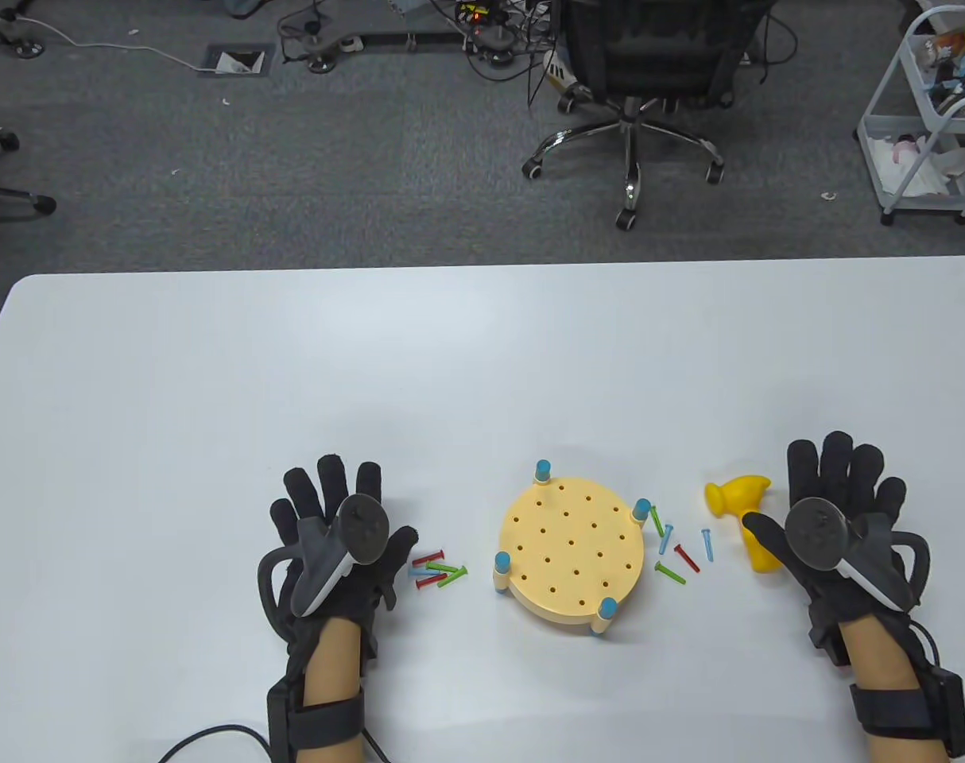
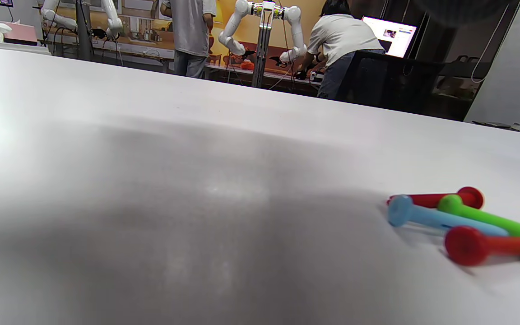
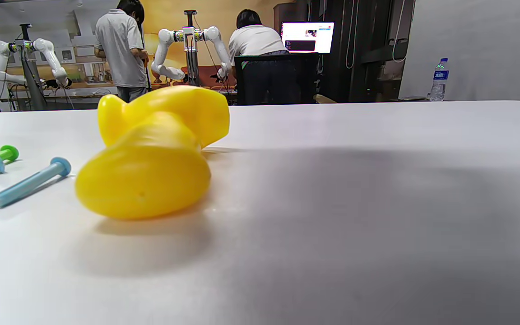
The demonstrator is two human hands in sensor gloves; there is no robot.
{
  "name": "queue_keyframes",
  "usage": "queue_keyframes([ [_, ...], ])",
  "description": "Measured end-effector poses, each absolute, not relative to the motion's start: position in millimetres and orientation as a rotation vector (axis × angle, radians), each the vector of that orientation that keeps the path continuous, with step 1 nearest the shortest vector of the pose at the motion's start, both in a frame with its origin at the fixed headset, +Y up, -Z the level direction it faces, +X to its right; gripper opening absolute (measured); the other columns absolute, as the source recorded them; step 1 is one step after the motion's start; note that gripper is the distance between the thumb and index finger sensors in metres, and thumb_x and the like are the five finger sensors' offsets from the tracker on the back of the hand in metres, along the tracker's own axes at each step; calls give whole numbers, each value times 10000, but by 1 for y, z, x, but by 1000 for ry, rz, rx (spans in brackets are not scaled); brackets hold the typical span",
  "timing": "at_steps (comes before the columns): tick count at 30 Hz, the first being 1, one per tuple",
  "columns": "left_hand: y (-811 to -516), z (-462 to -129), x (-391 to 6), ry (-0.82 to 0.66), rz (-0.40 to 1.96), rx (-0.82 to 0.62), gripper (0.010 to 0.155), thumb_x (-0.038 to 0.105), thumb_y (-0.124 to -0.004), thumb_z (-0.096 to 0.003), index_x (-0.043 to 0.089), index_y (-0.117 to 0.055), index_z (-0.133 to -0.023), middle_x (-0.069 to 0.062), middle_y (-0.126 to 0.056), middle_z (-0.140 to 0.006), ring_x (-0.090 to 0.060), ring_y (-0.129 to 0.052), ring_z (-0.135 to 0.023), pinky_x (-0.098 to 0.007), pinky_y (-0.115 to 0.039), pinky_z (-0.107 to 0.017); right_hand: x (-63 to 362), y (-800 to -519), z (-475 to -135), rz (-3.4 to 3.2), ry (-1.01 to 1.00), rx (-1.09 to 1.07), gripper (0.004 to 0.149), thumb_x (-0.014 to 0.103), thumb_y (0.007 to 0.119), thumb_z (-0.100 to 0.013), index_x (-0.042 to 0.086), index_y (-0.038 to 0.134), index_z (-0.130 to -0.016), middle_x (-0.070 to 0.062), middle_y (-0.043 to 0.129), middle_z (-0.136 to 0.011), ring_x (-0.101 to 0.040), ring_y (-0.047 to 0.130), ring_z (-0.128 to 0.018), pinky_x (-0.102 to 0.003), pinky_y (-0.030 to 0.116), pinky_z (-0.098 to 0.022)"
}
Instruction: Hammer toy nails into tap bench
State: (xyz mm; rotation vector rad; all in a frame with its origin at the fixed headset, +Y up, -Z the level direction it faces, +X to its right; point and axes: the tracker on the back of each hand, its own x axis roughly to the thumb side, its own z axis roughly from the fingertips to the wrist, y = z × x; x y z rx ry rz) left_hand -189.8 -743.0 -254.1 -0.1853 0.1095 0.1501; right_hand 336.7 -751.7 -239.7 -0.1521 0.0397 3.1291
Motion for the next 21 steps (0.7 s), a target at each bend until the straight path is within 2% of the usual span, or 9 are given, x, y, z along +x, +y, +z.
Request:
queue_keyframes([
  [5, -743, -255, -190, 107, 154, -183, 851, 662, -612, -369, 416, -106, -1006, 6, 126, -1068, -398, 150, -971, -638, -1, -698, 336, -752, -240, 3111, 57, -137, 969, 736, 386, -399, 227, -122, -1048, -195, -153, -1105, -536, -128, -979, -733, 53, -625],
  [12, -742, -254, -191, 105, 165, -169, 853, 661, -612, -370, 415, -96, -1003, 5, 128, -1067, -396, 151, -972, -635, -2, -700, 326, -761, -244, 3045, 184, -161, 986, 719, 423, -416, 160, -49, -1078, -234, 12, -1157, -548, 0, -1018, -725, 140, -660],
  [17, -742, -253, -189, 93, 157, -165, 854, 661, -615, -370, 412, -104, -1008, 0, 122, -1071, -400, 143, -974, -635, -8, -702, 317, -773, -250, 3162, 204, -306, 995, 679, 493, -425, 34, 181, -1116, -250, 329, -1162, -554, 262, -1041, -684, 321, -703],
  [21, -745, -255, -179, 58, 119, -183, 861, 655, -628, -370, 414, -98, -1004, -4, 122, -1071, -396, 139, -979, -632, -8, -705, 318, -786, -257, 3146, 312, -408, 908, 662, 511, -428, 56, 407, -1097, -246, 493, -1118, -554, 376, -1023, -670, 387, -701],
])
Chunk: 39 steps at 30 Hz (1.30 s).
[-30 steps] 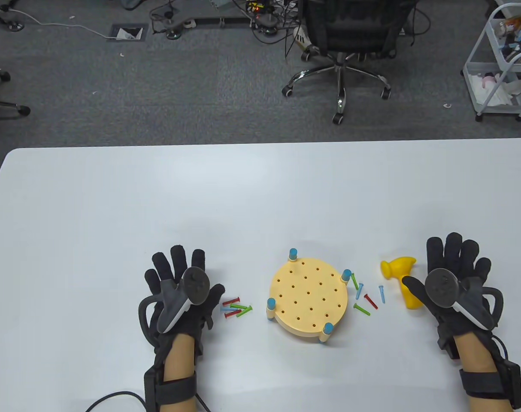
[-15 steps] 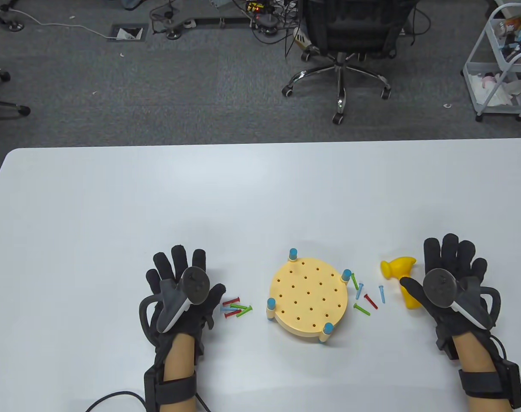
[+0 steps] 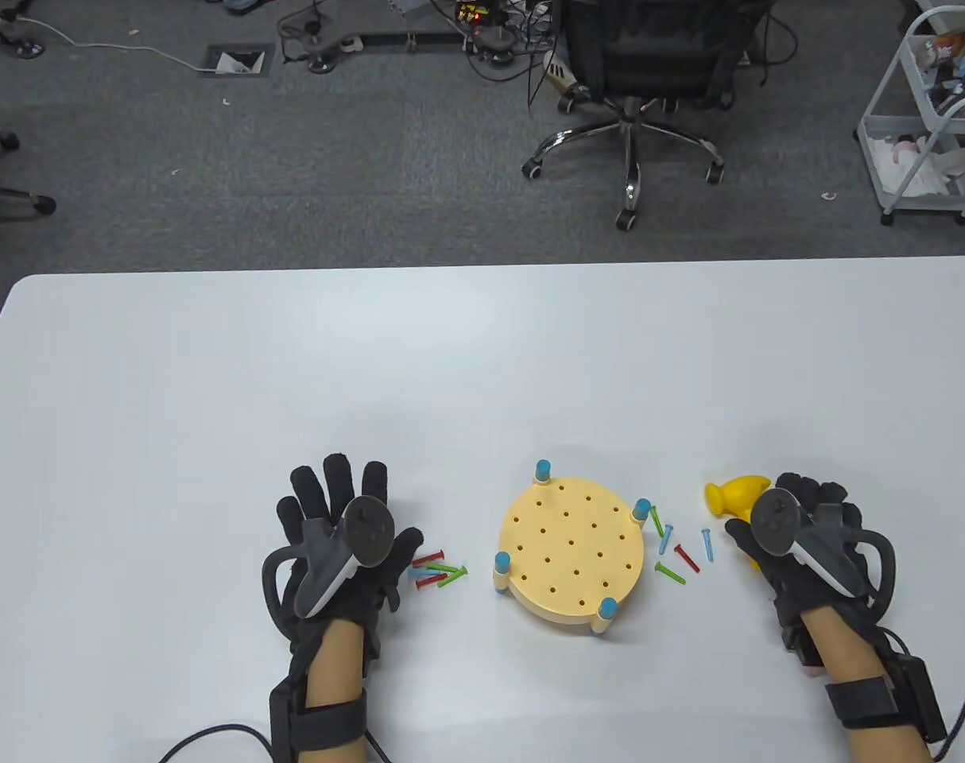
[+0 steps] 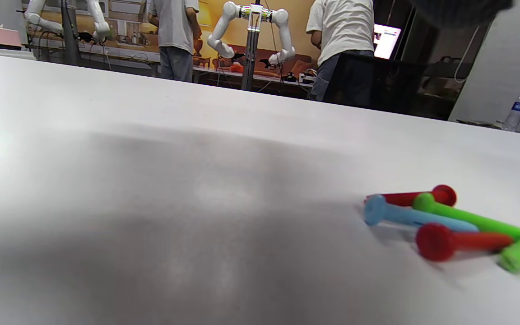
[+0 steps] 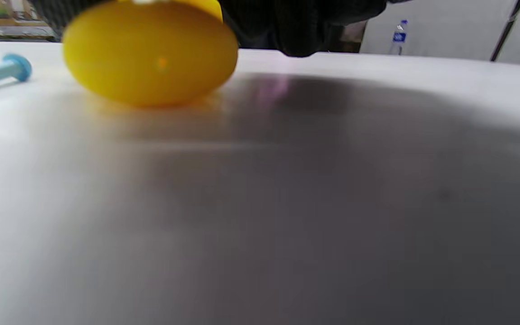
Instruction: Hammer toy nails into tap bench
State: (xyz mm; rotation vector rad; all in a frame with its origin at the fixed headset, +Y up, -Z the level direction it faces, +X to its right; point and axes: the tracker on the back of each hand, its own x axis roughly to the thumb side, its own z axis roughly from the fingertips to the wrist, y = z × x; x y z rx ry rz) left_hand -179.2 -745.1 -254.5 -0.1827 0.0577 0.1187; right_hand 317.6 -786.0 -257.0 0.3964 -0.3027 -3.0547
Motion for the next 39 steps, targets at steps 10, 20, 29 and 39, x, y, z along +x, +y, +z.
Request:
queue_keyframes([
  [10, -763, -261, -135, -141, -61, -235, 833, 610, -650, -382, 405, -148, -1014, -66, -142, -1168, -423, -123, -1067, -649, -125, -739, 318, -788, -264, -3138, -326, 484, 640, 561, 584, -481, 127, 564, -950, -195, 555, -1043, -502, 528, -963, -614, 490, -709],
  [20, -755, -258, -113, -225, -175, -121, 658, 459, -692, -426, 321, -489, -1036, -89, -747, -1040, -373, -703, -966, -637, -493, -735, 348, -756, -248, -3579, 187, 650, 552, 489, 749, -407, 202, 633, -864, -32, 895, -733, -195, 1009, -520, -402, 844, -469],
  [29, -762, -258, -95, -254, -369, -108, 519, 425, -772, -402, 336, -742, -913, -45, -953, -810, -302, -887, -775, -574, -637, -665, 327, -748, -241, -3524, 290, 449, 561, 507, 718, -414, 190, 640, -871, -37, 894, -722, -179, 1004, -483, -393, 843, -450],
  [39, -768, -266, -86, -232, -445, -85, 451, 346, -851, -376, 307, -819, -823, -25, -1023, -673, -253, -995, -635, -493, -771, -582, 321, -746, -238, -3548, 301, 399, 566, 513, 709, -415, 185, 642, -871, -41, 894, -719, -185, 1003, -479, -397, 841, -447],
])
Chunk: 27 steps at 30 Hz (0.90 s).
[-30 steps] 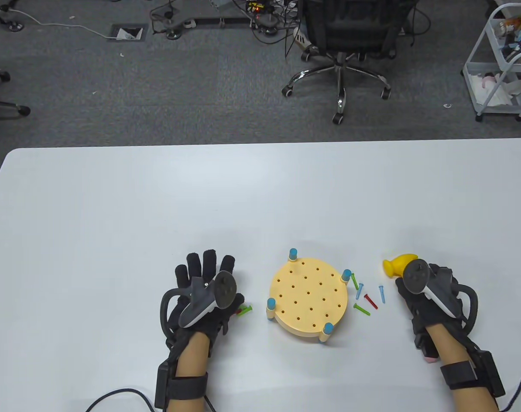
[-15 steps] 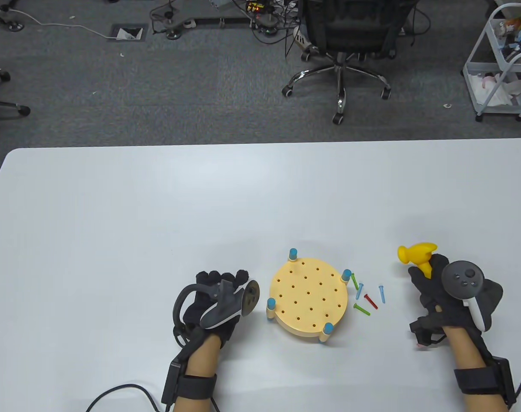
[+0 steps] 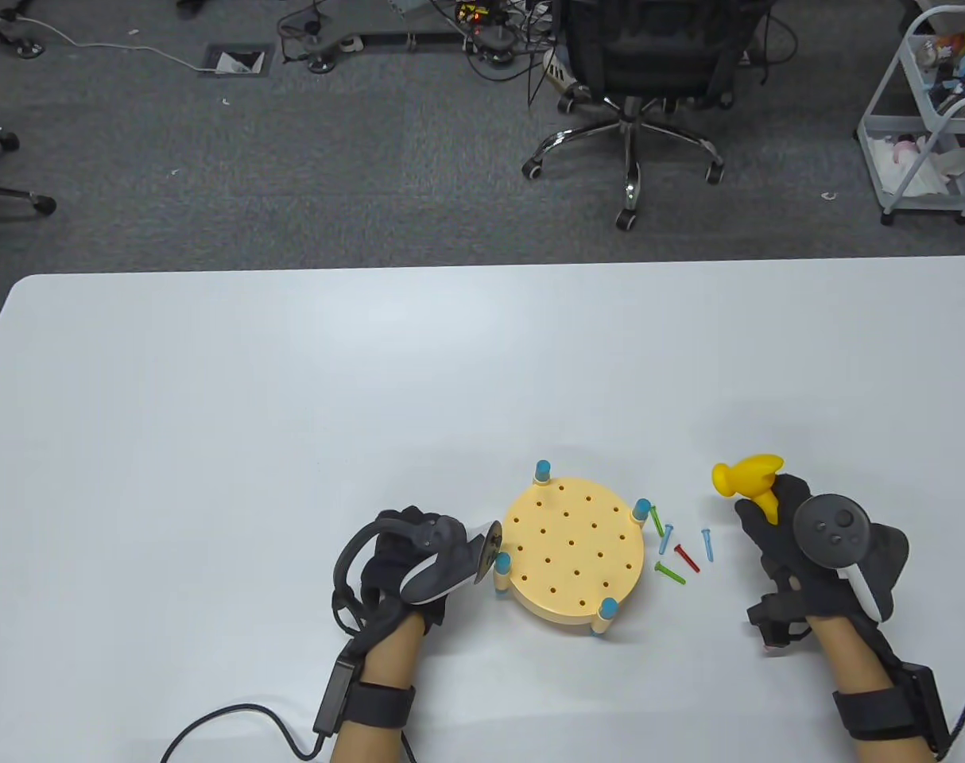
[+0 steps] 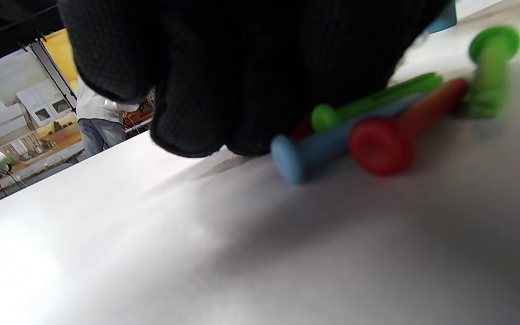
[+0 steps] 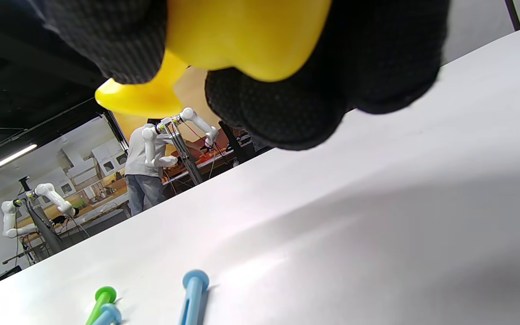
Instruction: Hammer toy nails into tap bench
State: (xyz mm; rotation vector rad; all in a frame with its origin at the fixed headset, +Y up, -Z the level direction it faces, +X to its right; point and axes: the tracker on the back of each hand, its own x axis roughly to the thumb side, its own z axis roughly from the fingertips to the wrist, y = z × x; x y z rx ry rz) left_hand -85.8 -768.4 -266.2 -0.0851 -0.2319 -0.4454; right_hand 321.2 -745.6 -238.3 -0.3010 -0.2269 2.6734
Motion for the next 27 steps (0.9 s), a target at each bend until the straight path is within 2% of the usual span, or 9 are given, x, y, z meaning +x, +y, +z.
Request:
queue_keyframes([
  [5, -769, -267, -80, -190, -484, -73, 452, 341, -862, -350, 291, -844, -799, -9, -1051, -650, -237, -1046, -594, -477, -840, -525, 321, -746, -238, 2671, -235, -302, 565, 513, 707, -416, 183, 643, -871, -41, 895, -716, -186, 1003, -477, -398, 841, -446],
  [11, -774, -272, -80, -156, -443, -118, 504, 315, -847, -352, 183, -793, -836, -86, -1025, -626, -258, -1022, -559, -520, -826, -528, 319, -747, -238, 2678, -233, -288, 567, 515, 706, -415, 184, 644, -870, -41, 895, -717, -183, 1004, -477, -398, 841, -446],
  [14, -769, -272, -94, -140, -334, -146, 534, 328, -812, -365, 167, -772, -872, -92, -1001, -617, -250, -992, -525, -536, -808, -550, 319, -747, -238, 2667, -226, -279, 567, 516, 704, -416, 184, 643, -872, -39, 894, -718, -184, 1002, -479, -398, 840, -448],
  [15, -766, -272, -102, -119, -231, -137, 531, 319, -802, -364, 165, -784, -872, -106, -991, -608, -264, -976, -518, -552, -789, -556, 319, -747, -238, 2663, -225, -277, 567, 516, 704, -416, 184, 642, -872, -40, 894, -718, -184, 1002, -479, -398, 840, -449],
  [17, -756, -272, -115, -95, -108, -121, 474, 318, -781, -371, 199, -833, -826, -106, -986, -597, -265, -967, -510, -555, -778, -559, 319, -747, -238, 2654, -224, -274, 568, 517, 702, -418, 184, 640, -874, -39, 892, -720, -184, 1001, -482, -398, 839, -450],
  [21, -726, -262, -132, -108, 126, -9, 442, 323, -746, -393, 218, -807, -818, -91, -966, -611, -256, -952, -523, -541, -763, -567, 319, -748, -239, 2641, -220, -269, 569, 517, 699, -419, 183, 639, -876, -39, 891, -721, -186, 1000, -484, -399, 838, -452],
  [27, -688, -231, -116, -302, 378, 277, 426, 360, -780, -392, 273, -810, -808, -45, -1010, -582, -213, -987, -466, -492, -806, -508, 316, -745, -237, 2622, -245, -246, 569, 520, 695, -419, 185, 641, -875, -39, 893, -719, -186, 1000, -482, -398, 838, -451],
])
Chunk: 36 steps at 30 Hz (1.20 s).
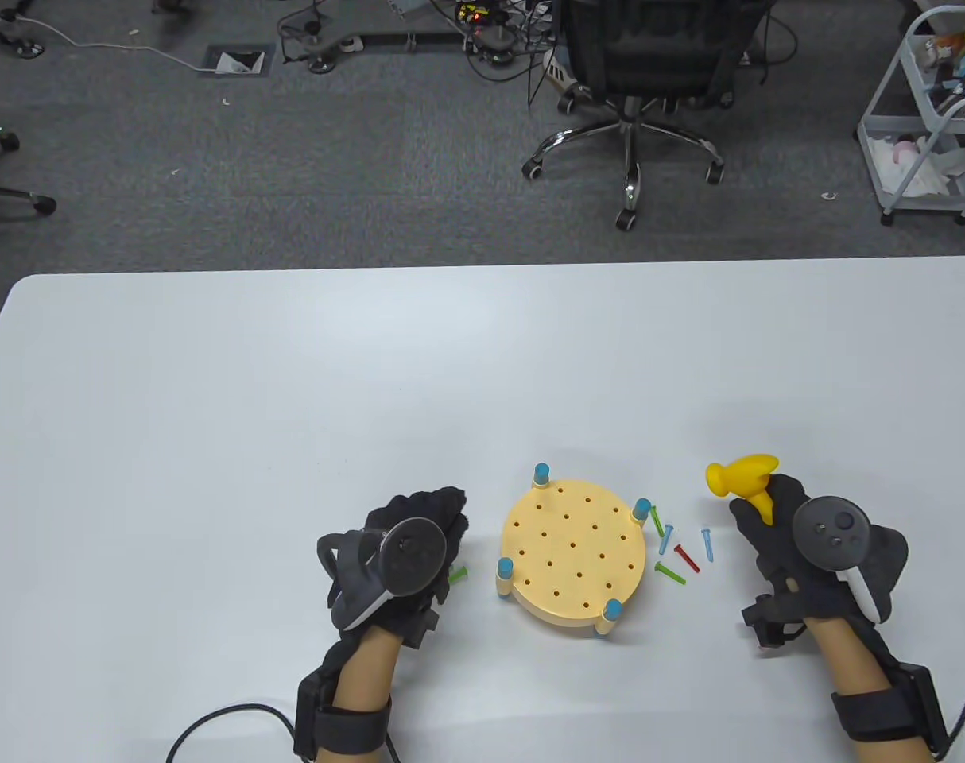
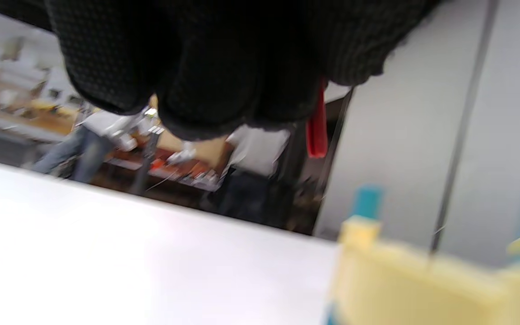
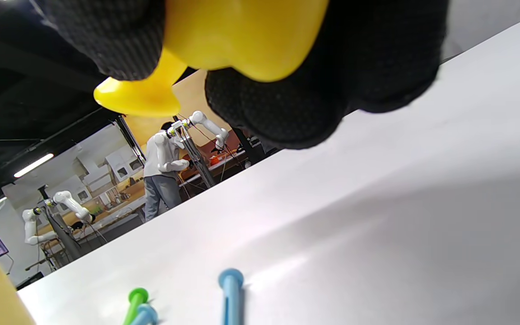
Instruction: Hammer toy nails into tap bench
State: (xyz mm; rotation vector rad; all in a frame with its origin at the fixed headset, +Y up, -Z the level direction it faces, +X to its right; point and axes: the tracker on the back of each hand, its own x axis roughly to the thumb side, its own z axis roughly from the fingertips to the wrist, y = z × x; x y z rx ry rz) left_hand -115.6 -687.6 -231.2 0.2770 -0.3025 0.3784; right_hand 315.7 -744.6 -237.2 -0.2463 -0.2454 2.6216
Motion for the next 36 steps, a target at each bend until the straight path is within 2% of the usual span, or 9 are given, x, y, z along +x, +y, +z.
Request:
queue_keyframes([
  [3, -680, -219, -82, -408, 391, 287, 419, 360, -816, -380, 297, -819, -795, -43, -1030, -591, -206, -1000, -444, -473, -823, -467, 312, -742, -236, 2617, -256, -226, 567, 521, 693, -421, 186, 640, -875, -37, 892, -720, -185, 1000, -483, -399, 837, -452],
  [6, -683, -218, -51, -464, 246, 201, 417, 360, -829, -374, 297, -829, -786, -45, -1033, -590, -212, -987, -418, -417, -825, -389, 309, -741, -234, 2624, -266, -200, 570, 523, 693, -418, 185, 642, -874, -38, 894, -718, -186, 1001, -481, -400, 838, -449],
  [9, -683, -220, -37, -432, 59, 217, 413, 368, -831, -367, 298, -845, -774, -37, -1043, -573, -182, -973, -357, -372, -828, -324, 307, -740, -234, 2628, -268, -185, 568, 522, 691, -420, 185, 643, -875, -37, 894, -718, -186, 1001, -482, -400, 838, -450],
  [17, -689, -220, -32, -403, -61, 219, 405, 371, -841, -367, 289, -867, -762, -47, -1049, -564, -205, -972, -376, -397, -816, -347, 307, -741, -235, 2625, -245, -170, 571, 524, 691, -420, 185, 644, -876, -39, 894, -718, -189, 1000, -481, -401, 836, -451],
  [36, -699, -221, -21, -394, -124, 194, 397, 375, -831, -374, 278, -872, -757, -50, -1050, -553, -214, -975, -391, -413, -815, -359, 304, -742, -235, 2641, -225, -160, 573, 526, 689, -421, 182, 647, -877, -41, 894, -718, -191, 1000, -481, -403, 836, -450],
])
